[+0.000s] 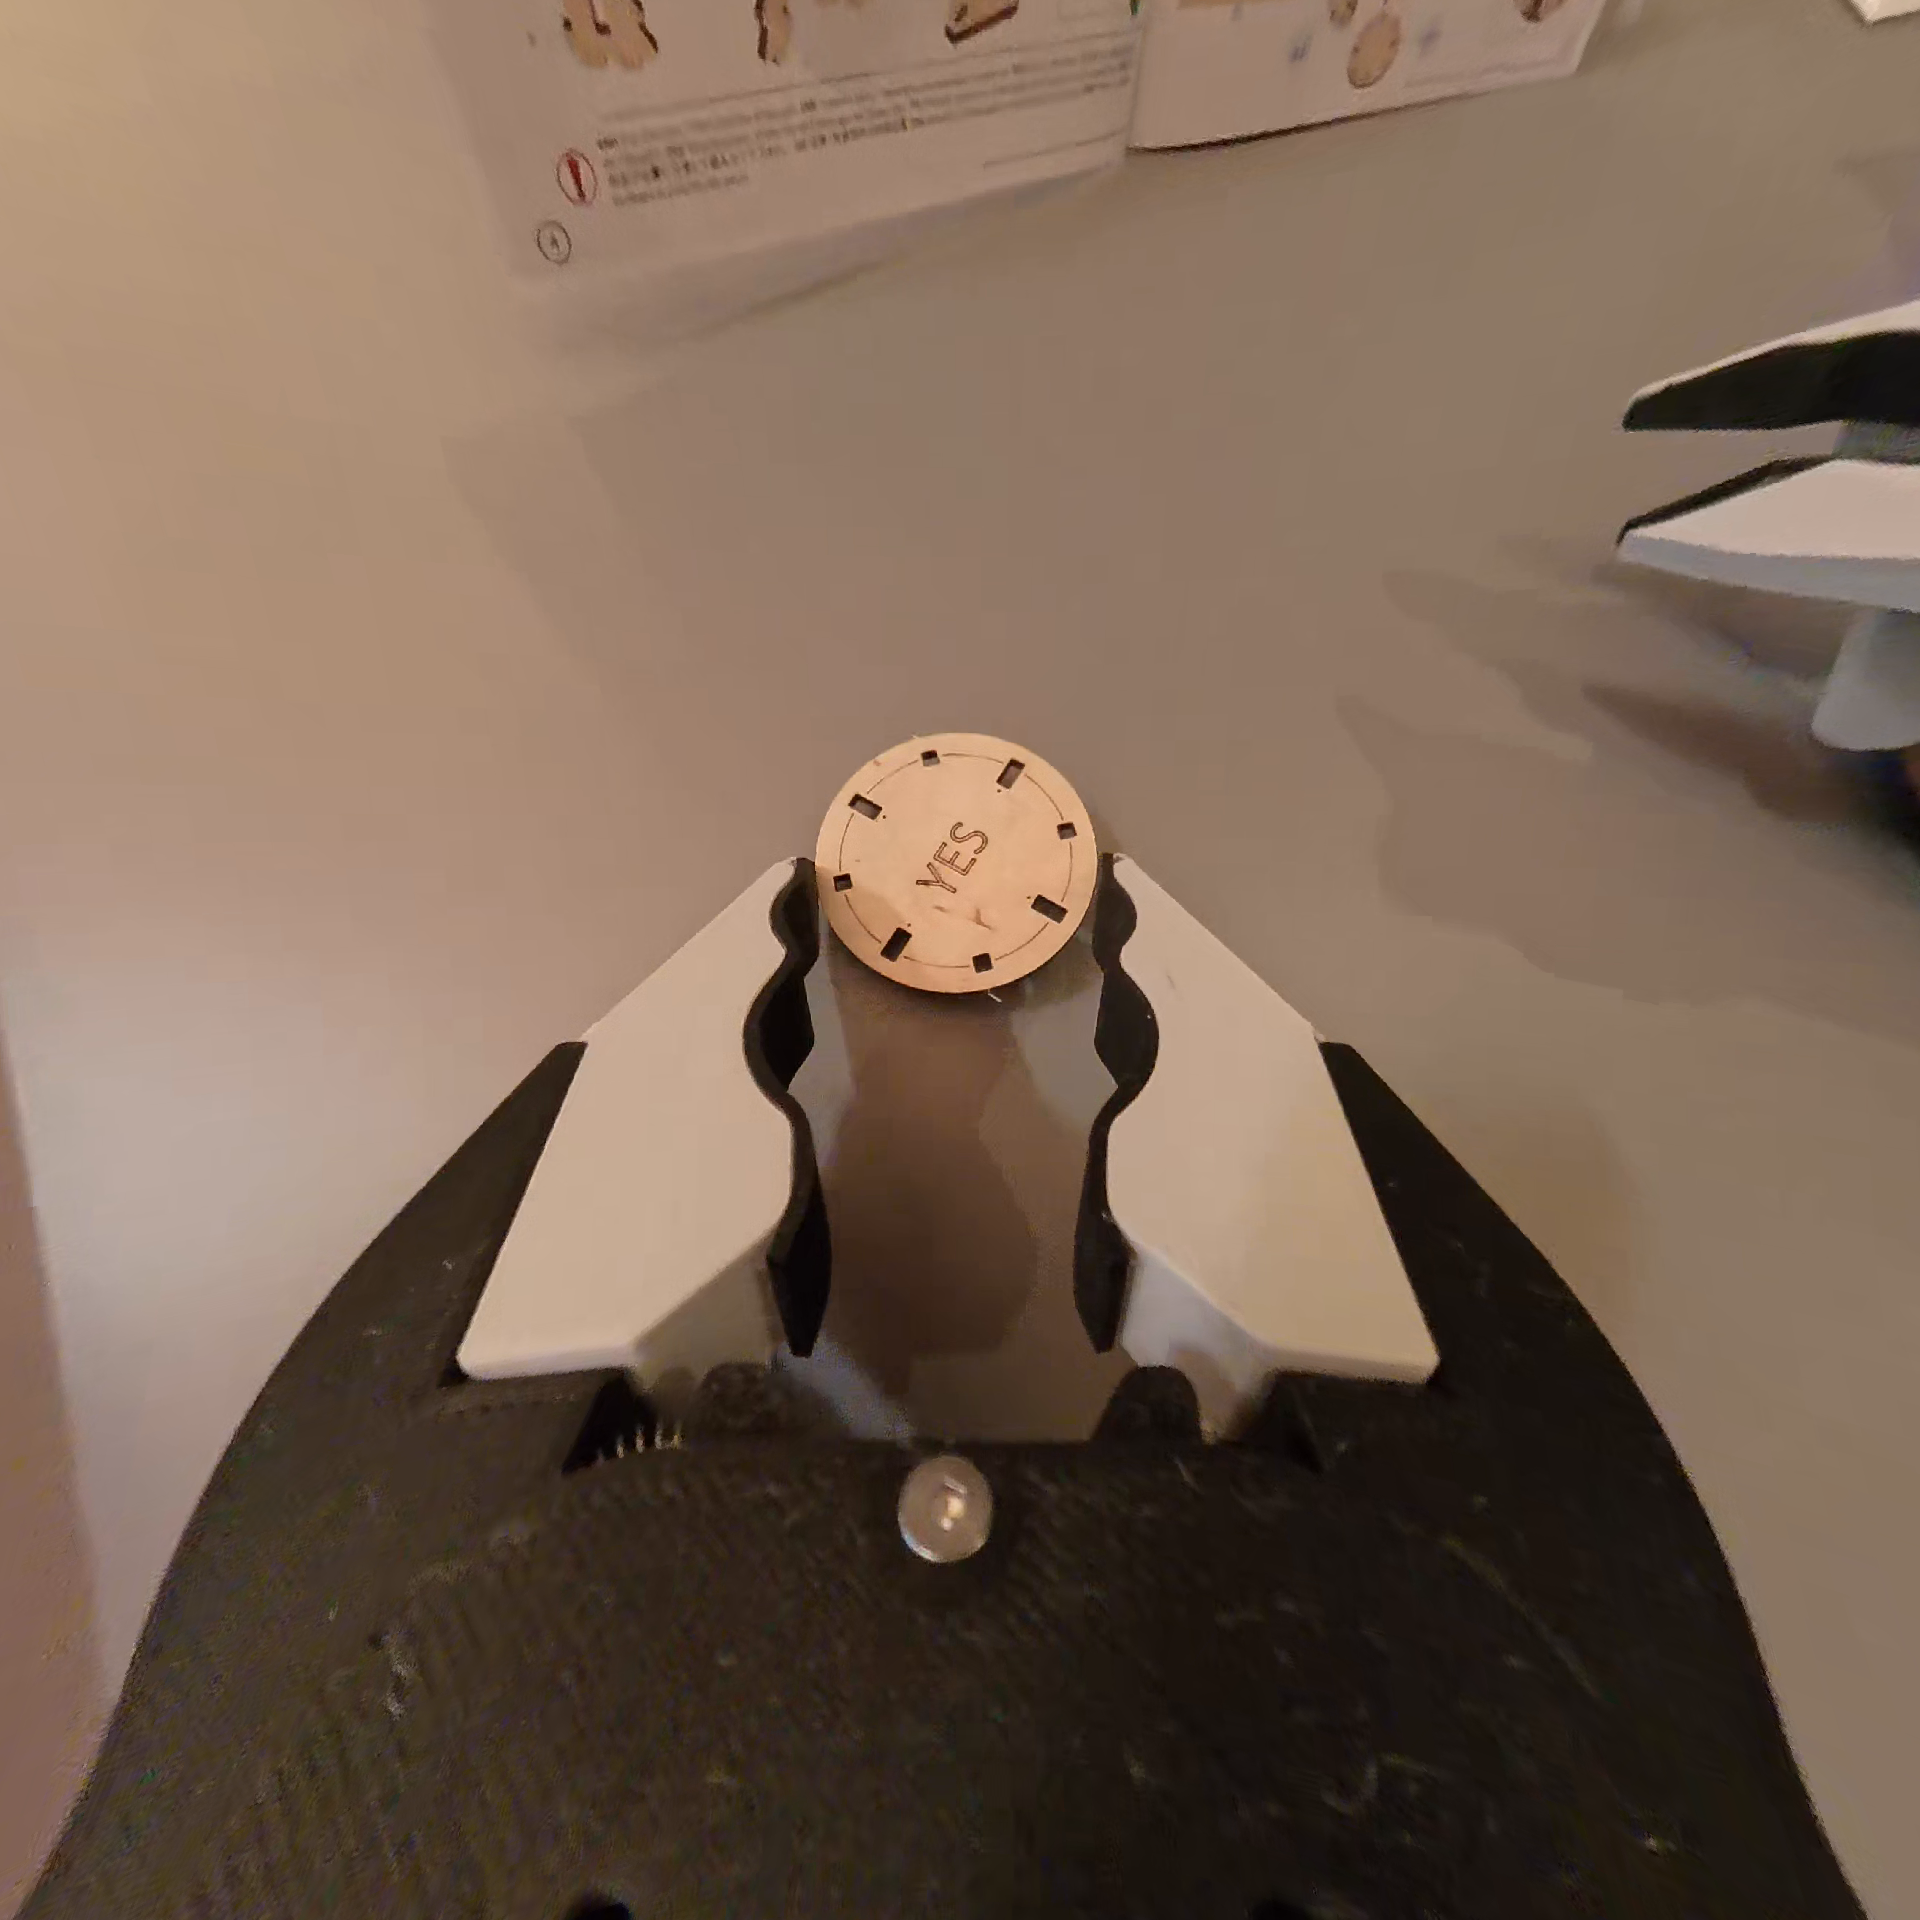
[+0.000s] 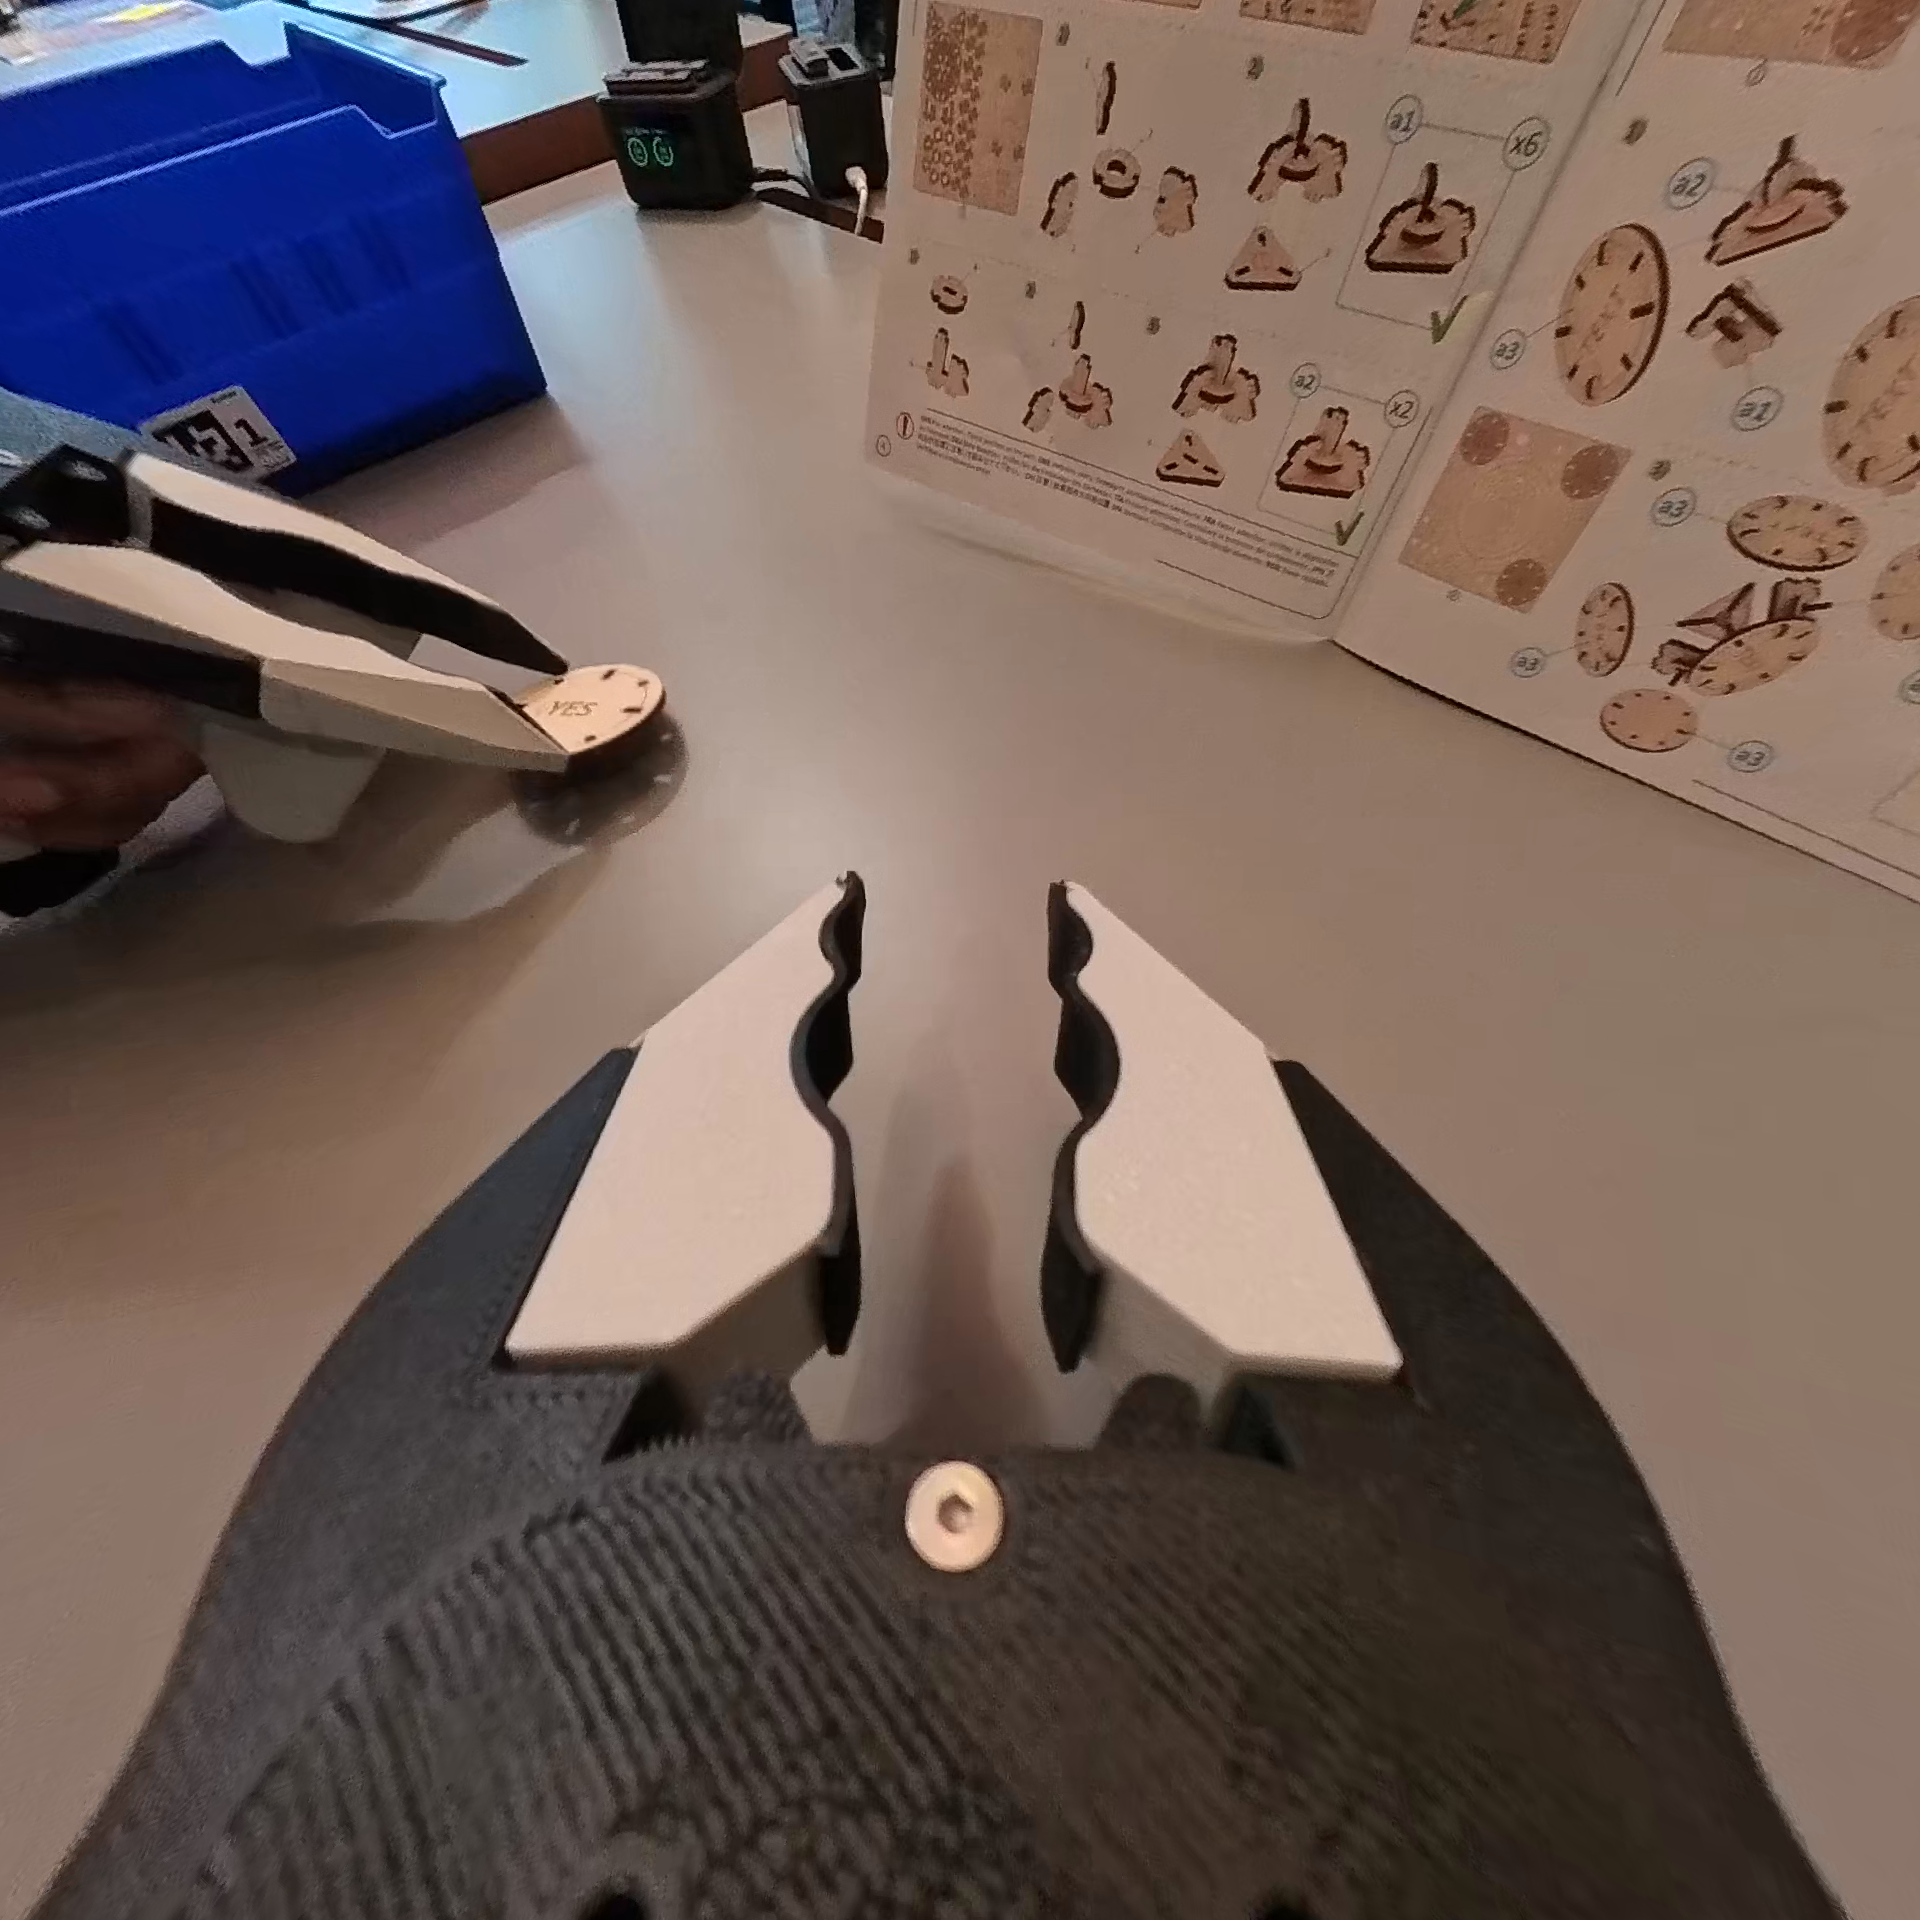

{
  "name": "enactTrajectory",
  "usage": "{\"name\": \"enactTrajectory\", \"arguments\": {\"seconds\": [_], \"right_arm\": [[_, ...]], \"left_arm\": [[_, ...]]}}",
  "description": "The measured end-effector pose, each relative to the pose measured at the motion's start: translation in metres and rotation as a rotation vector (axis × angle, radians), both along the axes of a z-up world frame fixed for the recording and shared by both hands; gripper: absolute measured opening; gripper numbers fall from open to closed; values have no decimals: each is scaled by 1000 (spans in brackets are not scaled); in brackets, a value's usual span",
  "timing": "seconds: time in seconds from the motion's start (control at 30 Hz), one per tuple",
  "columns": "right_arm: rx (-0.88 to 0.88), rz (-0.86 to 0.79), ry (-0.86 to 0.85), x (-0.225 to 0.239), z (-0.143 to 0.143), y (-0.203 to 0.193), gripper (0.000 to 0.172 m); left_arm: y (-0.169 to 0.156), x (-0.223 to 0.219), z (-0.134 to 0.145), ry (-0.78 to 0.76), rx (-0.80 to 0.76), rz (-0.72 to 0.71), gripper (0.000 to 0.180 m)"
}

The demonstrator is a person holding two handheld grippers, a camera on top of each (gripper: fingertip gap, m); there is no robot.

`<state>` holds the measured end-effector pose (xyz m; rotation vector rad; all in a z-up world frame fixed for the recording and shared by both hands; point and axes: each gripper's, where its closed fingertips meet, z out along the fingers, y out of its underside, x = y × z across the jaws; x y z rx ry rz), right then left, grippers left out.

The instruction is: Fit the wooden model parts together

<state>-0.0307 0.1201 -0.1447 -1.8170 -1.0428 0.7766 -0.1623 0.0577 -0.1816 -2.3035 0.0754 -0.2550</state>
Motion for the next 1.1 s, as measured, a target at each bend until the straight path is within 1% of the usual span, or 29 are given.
{"name": "enactTrajectory", "arguments": {"seconds": [0.07, 0.2, 0.6, 1.1], "right_arm": [[4, 6, -12, -1, -1, -1, 35], [11, 9, -19, -2, -2, -2, 35], [3, 9, -12, -1, -2, -1, 35], [21, 11, -25, -2, -2, -3, 35]], "left_arm": [[0, 3, 1, 4, 10, -13, 54], [0, 2, -3, 64, 16, -25, 54], [-2, 8, 0, 65, 36, -43, 53], [-2, 8, -2, 71, 22, -43, 53]]}}
